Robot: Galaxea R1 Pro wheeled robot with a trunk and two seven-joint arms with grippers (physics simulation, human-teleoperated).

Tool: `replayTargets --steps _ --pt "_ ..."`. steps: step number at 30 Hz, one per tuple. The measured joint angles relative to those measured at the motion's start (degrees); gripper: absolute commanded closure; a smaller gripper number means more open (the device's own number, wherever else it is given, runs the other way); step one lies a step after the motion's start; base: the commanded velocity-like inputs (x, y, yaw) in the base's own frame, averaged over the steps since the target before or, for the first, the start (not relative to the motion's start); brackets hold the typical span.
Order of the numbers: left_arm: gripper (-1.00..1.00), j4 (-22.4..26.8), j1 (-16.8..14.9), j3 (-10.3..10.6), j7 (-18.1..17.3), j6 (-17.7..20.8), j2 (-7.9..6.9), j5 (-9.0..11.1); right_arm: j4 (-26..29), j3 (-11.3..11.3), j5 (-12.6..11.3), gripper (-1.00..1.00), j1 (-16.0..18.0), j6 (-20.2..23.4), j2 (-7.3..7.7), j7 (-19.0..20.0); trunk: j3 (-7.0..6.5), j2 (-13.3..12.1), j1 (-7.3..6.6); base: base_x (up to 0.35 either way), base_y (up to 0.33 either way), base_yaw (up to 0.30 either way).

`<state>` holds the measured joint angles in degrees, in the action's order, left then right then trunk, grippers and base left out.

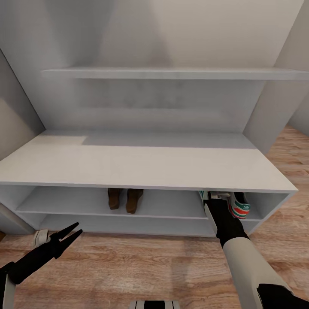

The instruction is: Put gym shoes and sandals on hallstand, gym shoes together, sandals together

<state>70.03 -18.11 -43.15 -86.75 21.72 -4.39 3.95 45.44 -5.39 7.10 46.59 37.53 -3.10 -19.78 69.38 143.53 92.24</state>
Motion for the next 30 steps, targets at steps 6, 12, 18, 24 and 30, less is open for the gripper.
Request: replayTargets --steps 6,12,18,24,30 --pt "-1.0 0.0 0.0 0.0 0.0 0.0 0.0 0.0 0.0 0.0 0.0 1.0 0.0 0.0 0.01 0.0 0.0 0.0 0.0 0.0 0.0 0.0" --pt "-1.0 0.0 0.0 0.0 0.1 0.0 0.0 -0.1 0.0 0.0 0.0 1.0 0.0 0.0 0.0 0.0 0.0 0.0 0.0 0.024 0.0 0.0" --pt "-1.0 0.0 0.0 0.0 0.1 0.0 0.0 -0.1 0.0 0.0 0.0 1.0 0.0 0.0 -0.01 0.0 0.0 0.0 0.0 0.184 0.0 0.0" --pt "-1.0 0.0 0.0 0.0 0.0 0.0 0.0 -0.1 0.0 0.0 0.0 1.0 0.0 0.0 0.0 0.0 0.0 0.0 0.0 0.024 0.0 0.0" --pt "-1.0 0.0 0.0 0.1 0.0 0.0 0.0 -0.1 0.0 0.0 0.0 1.0 0.0 0.0 0.01 0.0 0.0 0.0 0.0 0.002 0.0 0.0"
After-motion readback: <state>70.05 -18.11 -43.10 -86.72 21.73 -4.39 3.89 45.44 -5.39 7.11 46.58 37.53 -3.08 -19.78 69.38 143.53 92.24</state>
